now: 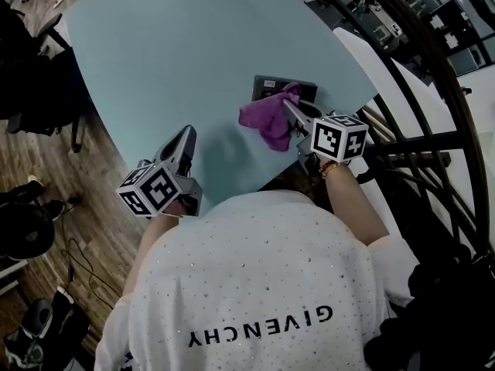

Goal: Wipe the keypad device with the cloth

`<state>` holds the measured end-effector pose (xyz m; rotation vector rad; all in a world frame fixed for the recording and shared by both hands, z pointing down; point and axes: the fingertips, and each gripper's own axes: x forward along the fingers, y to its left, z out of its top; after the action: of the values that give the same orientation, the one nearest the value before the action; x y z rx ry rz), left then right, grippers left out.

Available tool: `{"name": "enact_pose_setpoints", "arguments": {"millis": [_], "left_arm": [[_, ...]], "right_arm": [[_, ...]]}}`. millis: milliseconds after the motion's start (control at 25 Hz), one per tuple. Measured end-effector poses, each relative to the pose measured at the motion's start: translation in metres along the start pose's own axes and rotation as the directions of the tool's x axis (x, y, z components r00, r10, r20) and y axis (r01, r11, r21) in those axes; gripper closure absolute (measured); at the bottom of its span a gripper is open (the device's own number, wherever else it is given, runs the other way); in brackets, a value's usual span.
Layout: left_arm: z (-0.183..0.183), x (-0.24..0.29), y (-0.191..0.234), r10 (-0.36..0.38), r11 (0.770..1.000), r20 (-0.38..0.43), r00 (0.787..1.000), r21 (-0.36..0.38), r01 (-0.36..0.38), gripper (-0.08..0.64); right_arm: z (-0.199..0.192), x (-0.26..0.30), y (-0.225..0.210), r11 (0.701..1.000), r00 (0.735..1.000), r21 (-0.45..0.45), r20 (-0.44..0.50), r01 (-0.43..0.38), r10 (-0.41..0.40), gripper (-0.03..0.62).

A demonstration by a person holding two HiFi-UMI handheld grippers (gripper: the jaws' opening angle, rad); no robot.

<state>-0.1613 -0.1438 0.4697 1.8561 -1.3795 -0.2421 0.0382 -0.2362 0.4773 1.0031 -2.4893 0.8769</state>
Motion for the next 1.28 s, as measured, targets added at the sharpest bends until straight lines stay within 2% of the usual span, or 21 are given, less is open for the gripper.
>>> {"name": "enact_pose_setpoints", "arguments": {"millis": [720,1040,1120,1280], "left_arm": [[-0.017,0.031,-0.021,-0.072,0.997,-0.093,0.993,0.012,0.073,0.56],[-0.02,0.035,-0.02,-0.069,0.997,-0.111,0.991,0.017,0.071,0.56],[-0.02,0.033,-0.02,-0.069,0.997,-0.11,0.992,0.016,0.071,0.56],[-0.018,0.03,-0.021,-0.064,0.998,-0.098,0.993,0.019,0.066,0.56]], "right_arm": [[-0.002,-0.045,-0.053,0.99,0.991,0.075,0.043,0.119,-0.123,0.569],[-0.006,-0.057,-0.066,0.981,0.984,0.097,0.052,0.166,-0.171,0.569],[-0.002,-0.058,-0.058,0.985,0.986,0.087,0.059,0.149,-0.154,0.569],[0.013,-0.049,-0.025,0.999,0.997,0.014,0.064,0.045,-0.046,0.569]]}}
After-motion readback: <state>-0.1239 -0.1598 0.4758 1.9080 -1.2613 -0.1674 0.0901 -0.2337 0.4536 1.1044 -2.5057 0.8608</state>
